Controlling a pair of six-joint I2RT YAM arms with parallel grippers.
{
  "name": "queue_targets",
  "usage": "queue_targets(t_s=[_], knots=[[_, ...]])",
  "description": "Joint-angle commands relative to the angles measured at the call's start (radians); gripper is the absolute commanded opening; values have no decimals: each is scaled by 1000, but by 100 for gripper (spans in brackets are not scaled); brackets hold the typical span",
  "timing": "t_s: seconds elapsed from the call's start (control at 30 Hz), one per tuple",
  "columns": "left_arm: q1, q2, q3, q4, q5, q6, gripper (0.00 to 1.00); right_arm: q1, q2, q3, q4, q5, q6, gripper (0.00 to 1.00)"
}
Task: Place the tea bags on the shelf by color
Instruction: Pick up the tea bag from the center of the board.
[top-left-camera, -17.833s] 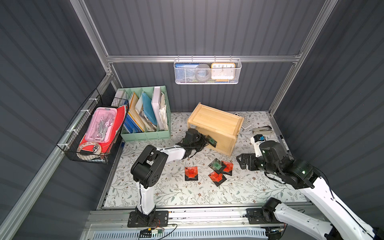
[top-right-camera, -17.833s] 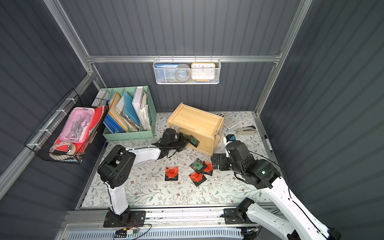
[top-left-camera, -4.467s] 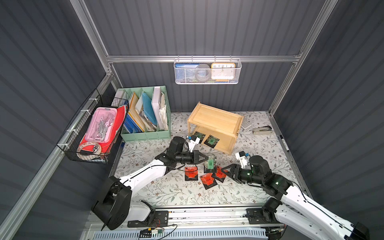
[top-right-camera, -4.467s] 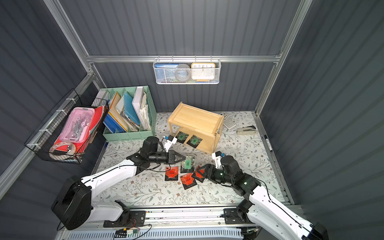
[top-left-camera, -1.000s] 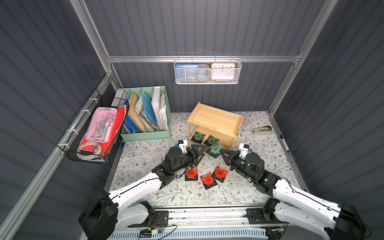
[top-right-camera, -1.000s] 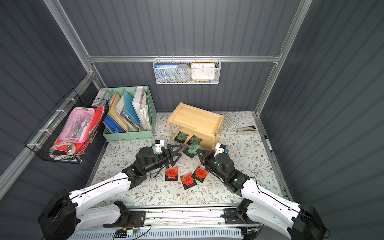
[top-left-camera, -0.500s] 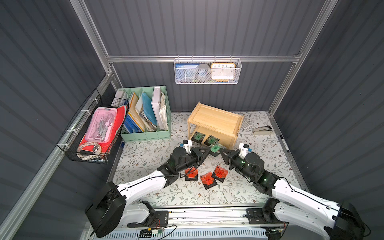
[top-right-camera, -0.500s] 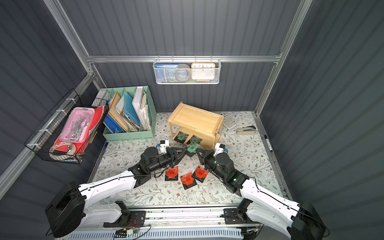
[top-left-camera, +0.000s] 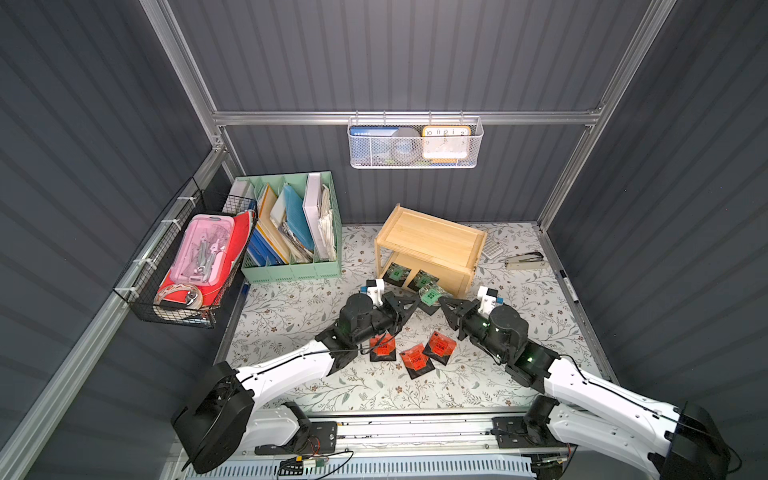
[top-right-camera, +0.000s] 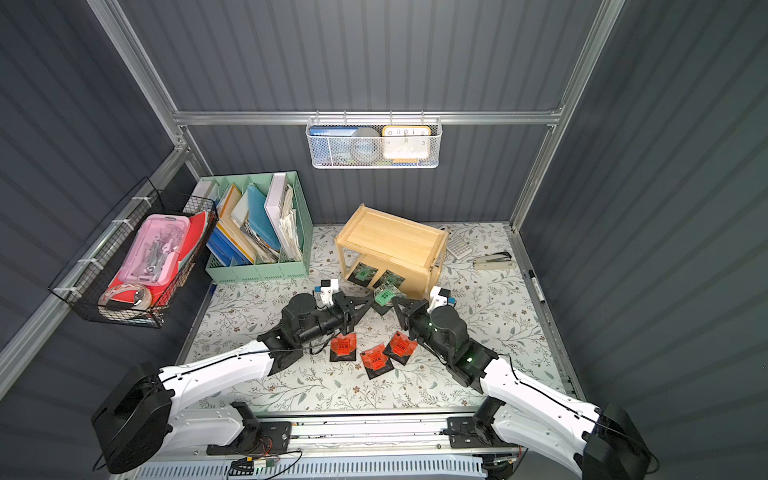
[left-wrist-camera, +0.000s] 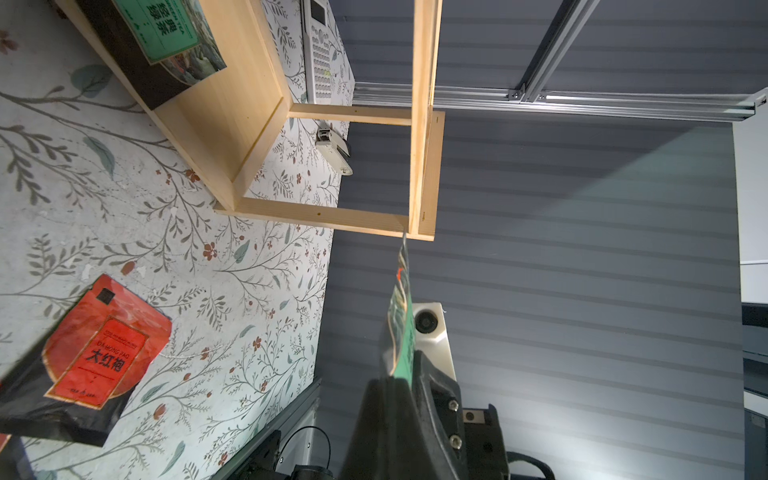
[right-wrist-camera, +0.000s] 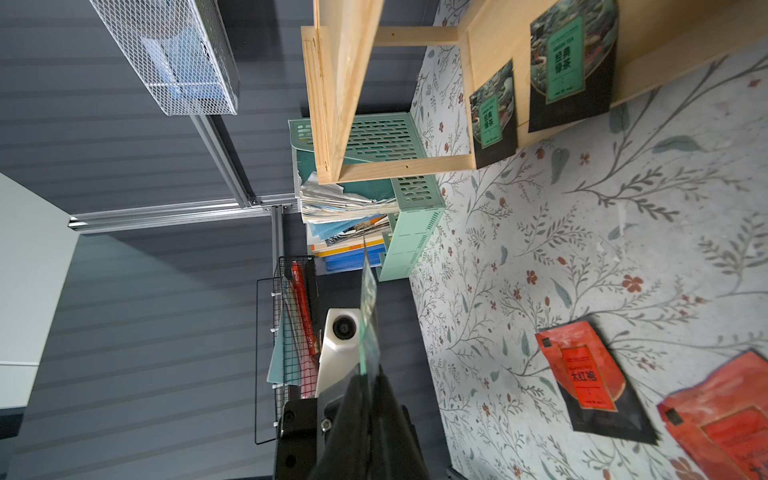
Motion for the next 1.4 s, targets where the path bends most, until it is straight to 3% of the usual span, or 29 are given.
queue_targets(t_s=[0.0,0.2,0.37,0.6,0.87,1.1,1.37], knots=[[-3,-3,13,24,-8,7,0,4,-30,0,-65,19,-6,32],[-3,-38,-15,29,-43,15,0,4,-127,41,-329,52,-76,58],[-5,-51,-34,40,-78,30,0,4,-213,126,-631,99,-173,68],[-28,18,-31,103,-136,41,0,1,-217,314,-996,117,-443,89],[-95,104,-3,143,-263,24,0,0,-158,503,-1237,144,-699,99],[-130,199,42,152,-337,11,0,-3,-212,564,-1304,223,-749,99],[-143,294,93,154,-395,10,0,-5,-245,614,-1344,232,-821,99]])
